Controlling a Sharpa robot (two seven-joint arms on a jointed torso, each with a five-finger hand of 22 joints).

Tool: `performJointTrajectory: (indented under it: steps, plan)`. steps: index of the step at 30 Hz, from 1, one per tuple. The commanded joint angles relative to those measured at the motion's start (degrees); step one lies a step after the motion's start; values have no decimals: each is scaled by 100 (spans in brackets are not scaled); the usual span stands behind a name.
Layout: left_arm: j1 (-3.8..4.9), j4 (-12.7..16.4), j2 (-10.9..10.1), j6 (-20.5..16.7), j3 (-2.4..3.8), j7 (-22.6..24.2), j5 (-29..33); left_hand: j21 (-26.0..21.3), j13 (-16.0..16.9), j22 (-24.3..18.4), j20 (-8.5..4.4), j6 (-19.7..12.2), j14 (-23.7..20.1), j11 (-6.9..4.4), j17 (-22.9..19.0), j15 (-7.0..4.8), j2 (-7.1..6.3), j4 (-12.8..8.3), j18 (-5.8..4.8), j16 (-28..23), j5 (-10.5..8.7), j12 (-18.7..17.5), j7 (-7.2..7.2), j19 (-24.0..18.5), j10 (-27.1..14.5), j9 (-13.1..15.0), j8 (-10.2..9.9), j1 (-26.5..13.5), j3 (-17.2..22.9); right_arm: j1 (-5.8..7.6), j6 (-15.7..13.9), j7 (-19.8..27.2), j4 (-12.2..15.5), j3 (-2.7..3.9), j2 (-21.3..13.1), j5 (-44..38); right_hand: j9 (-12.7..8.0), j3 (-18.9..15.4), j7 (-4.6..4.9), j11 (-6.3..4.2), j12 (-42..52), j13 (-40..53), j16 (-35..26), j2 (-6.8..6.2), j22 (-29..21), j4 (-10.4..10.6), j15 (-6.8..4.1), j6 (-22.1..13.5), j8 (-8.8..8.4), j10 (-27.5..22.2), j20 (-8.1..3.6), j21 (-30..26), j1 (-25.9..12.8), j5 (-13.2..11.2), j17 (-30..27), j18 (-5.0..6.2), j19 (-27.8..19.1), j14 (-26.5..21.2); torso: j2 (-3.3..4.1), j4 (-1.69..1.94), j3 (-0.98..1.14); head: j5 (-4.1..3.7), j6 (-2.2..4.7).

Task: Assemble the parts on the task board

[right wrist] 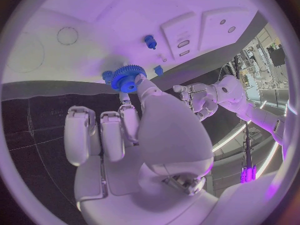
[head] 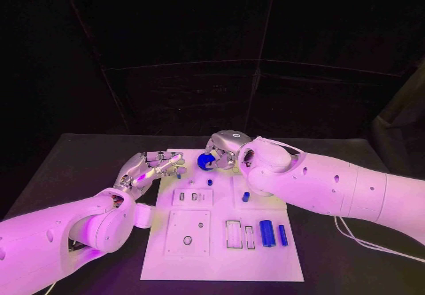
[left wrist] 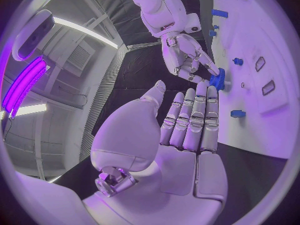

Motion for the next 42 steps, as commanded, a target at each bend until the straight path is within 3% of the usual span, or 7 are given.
performJointTrajectory:
  steps: [1,13,19,25,34,38,42]
  plan:
    - [11,5,8,63,5,5,-27,-20,-5,-1,33,-35,-38,13,4,13,67,-33,43,-20,-9,-23,45,-8,-34,-2,-27,13,9,8,151,-121,-47,-3,44,-121,243,33,-95,38,-31,47,-23,-23,565,0,12,304,-13,-12,24,30,-47,37,652,-97,41,426,0,-6,4,-9,-5]
    - [13,-8,14,64,5,3,-27,-22,-5,-1,33,-36,-38,14,4,14,68,-39,43,-22,-9,-25,45,-8,-35,-2,-28,14,11,-17,174,-135,-151,-14,169,-288,226,40,-47,74,-88,12,-29,-132,563,-20,36,192,-113,-47,40,27,-154,39,645,-96,36,424,1,-8,6,4,-16]
    - [14,-13,15,64,5,1,-27,-22,-5,-1,33,-36,-38,14,4,14,68,-39,43,-22,-9,-25,45,-8,-35,-2,-28,14,11,-20,193,-117,-193,-15,206,-308,212,-72,70,185,-340,-197,-40,-350,530,14,131,-203,-357,-201,121,9,-394,-97,633,-89,7,419,1,-8,3,13,-20]
    - [14,-19,20,67,5,-5,-27,-22,-5,-1,33,-36,-38,14,4,14,68,-39,43,-22,-9,-25,45,-8,-35,-2,-28,14,11,-22,406,-143,-223,-16,238,-311,226,-360,110,230,-650,-468,-60,-525,478,224,176,-380,-376,-383,177,-17,-702,-157,606,-76,-36,410,1,-10,5,16,-26]
    - [14,-20,22,65,5,-15,-27,-25,-6,-1,33,-39,-40,15,4,14,68,-46,42,-26,-9,-27,46,-8,-38,-3,-31,15,14,-23,505,-190,-249,-17,239,-307,235,-464,125,246,-680,-492,-73,-497,457,343,192,-433,-364,-404,195,-28,-740,-102,589,-70,-53,405,0,-12,6,9,-23]
    - [14,-19,23,69,5,-15,-27,-25,-6,-1,33,-39,-40,15,4,14,68,-46,42,-26,-9,-27,46,-8,-38,-3,-31,15,14,-25,320,-173,-214,-17,201,-289,246,-513,119,240,-631,-450,-67,-427,472,444,191,-405,-344,-373,199,-24,-776,64,606,-73,-41,409,2,-11,7,10,-20]
    - [14,-18,19,76,5,-14,-27,-25,-6,-1,33,-39,-40,15,4,14,68,-46,42,-26,-9,-27,46,-8,-38,-3,-31,15,14,-37,-325,-18,-29,-18,0,-172,251,-552,115,238,-477,-312,-49,-418,520,500,188,-390,-337,-281,197,-6,-803,148,643,-83,-6,418,-3,-20,15,22,-13]
